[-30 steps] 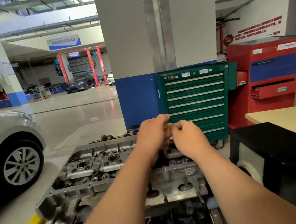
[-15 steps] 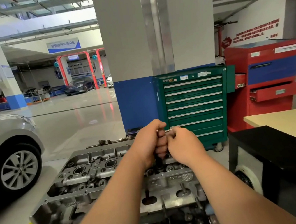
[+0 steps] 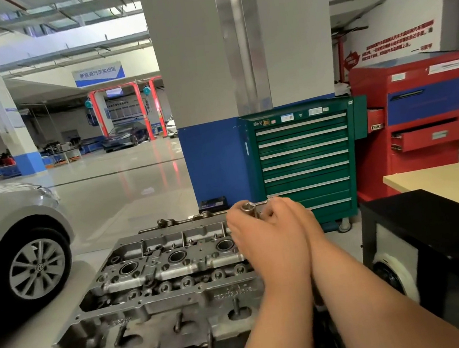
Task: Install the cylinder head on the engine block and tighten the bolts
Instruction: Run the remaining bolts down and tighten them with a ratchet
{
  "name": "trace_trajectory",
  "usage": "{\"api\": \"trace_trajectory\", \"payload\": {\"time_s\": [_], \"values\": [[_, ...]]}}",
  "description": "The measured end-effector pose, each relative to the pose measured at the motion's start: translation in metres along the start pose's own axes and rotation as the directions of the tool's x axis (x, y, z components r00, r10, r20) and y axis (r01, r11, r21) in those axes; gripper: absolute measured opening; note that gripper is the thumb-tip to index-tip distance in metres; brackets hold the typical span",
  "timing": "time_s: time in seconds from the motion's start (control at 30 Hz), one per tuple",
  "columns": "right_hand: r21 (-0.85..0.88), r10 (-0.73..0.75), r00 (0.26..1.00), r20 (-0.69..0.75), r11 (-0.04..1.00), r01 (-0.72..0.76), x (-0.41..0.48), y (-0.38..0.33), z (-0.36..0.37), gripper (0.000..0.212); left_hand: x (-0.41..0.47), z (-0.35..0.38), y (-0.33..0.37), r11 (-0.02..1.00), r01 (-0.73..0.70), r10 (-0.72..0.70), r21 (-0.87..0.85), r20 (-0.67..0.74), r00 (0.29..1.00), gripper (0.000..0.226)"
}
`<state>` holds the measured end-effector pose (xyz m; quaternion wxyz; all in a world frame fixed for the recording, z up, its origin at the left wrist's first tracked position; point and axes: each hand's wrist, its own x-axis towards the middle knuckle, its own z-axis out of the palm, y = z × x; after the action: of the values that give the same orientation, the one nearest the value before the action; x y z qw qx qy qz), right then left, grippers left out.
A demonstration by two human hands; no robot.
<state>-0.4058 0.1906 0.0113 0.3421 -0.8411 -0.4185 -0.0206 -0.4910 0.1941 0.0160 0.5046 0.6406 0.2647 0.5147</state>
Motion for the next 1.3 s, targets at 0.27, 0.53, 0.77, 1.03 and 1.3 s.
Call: {"api": "trace_trajectory", "payload": {"time_s": [0.27, 0.53, 0.77, 1.03, 1.3], "values": [[0.096, 0.083, 0.995, -0.062, 0.992, -0.077, -0.003, -0.001, 0.0, 0.01, 0.034, -0.022, 0.008, 0.947, 0.32, -0.293, 0.006, 0.419, 0.86, 0.038], [0.203, 0.091, 0.984, -0.154, 0.977, -0.059, -0.003, 0.004, 0.005, 0.016, 0.054, -0.036, 0.01, 0.912, 0.41, -0.321, 0.016, 0.651, 0.688, 0.033], [0.728, -0.042, 0.992, 0.119, 0.683, -0.059, 0.003, -0.019, -0.022, 0.04, 0.04, -0.076, -0.012, 0.871, -0.207, 0.097, 0.446, 0.256, 0.962, 0.063], [0.825, -0.303, 0.796, 0.524, 0.413, -0.386, -0.004, -0.053, -0.005, 0.051, 0.035, -0.121, -0.032, 0.344, -0.327, 0.158, 0.88, 0.289, 0.944, 0.071], [0.768, 0.282, 0.925, -0.254, 0.64, 0.016, -0.018, -0.074, 0.029, 0.048, 0.037, -0.12, -0.039, 0.343, -0.264, 0.106, 0.901, 0.242, 0.964, 0.048]]}}
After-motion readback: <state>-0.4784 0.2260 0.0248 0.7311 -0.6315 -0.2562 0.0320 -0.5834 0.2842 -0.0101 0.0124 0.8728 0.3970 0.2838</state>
